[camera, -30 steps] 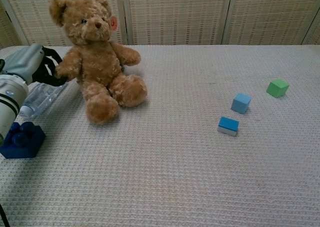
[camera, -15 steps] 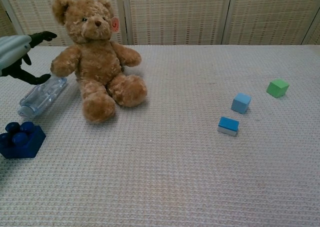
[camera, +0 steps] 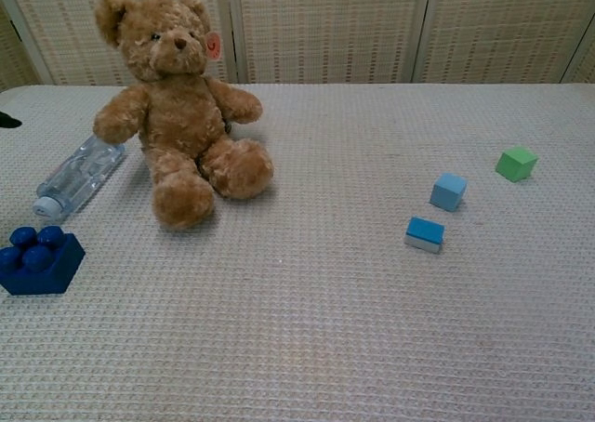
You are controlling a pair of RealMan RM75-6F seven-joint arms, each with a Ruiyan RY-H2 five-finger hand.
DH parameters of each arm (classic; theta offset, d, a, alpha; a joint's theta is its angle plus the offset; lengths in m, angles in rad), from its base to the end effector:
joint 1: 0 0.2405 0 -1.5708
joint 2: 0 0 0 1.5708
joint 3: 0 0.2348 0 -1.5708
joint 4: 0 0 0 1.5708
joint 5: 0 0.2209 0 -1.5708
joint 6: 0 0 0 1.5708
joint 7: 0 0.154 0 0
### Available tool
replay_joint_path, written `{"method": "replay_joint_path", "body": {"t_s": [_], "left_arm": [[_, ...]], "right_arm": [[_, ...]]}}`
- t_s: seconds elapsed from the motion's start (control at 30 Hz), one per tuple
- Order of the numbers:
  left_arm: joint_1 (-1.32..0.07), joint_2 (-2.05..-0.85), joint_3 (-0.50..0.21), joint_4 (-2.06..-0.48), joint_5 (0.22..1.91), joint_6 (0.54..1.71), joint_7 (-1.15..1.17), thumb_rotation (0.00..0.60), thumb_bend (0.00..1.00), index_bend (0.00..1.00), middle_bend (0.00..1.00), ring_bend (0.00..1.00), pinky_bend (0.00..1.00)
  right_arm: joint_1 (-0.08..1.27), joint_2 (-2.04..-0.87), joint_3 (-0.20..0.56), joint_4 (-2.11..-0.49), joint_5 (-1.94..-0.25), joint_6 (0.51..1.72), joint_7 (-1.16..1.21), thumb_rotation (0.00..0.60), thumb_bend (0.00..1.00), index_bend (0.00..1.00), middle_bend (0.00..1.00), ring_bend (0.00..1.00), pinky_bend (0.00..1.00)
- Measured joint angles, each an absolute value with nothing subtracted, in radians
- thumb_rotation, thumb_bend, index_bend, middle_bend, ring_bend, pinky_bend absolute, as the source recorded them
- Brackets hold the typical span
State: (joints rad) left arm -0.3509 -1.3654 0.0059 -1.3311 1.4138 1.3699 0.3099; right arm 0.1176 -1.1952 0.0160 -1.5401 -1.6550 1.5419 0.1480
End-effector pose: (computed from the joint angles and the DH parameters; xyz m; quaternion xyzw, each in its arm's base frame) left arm -0.2870 0.2623 0.0706 -0.7035 -0.2549 -0.3002 0.5916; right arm -0.2742 -0.1905 0.1168 0.6119 -0.3848 0.4714 0.5052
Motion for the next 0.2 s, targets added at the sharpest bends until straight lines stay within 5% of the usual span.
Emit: {"method": "replay_joint_path", "body": {"t_s": [0.2], "left_arm": [[-0.292, -1.36, 0.026, -1.313, 1.432, 1.408, 0.228, 0.6, 0.35, 0.06, 0.08, 0.06, 0.3]], "right_arm": [[0.112, -1.207, 0.02, -1.534, -1.655, 1.555, 0.131, 0.6, 0.09, 0.11, 0.1, 0.0, 0.13]]}}
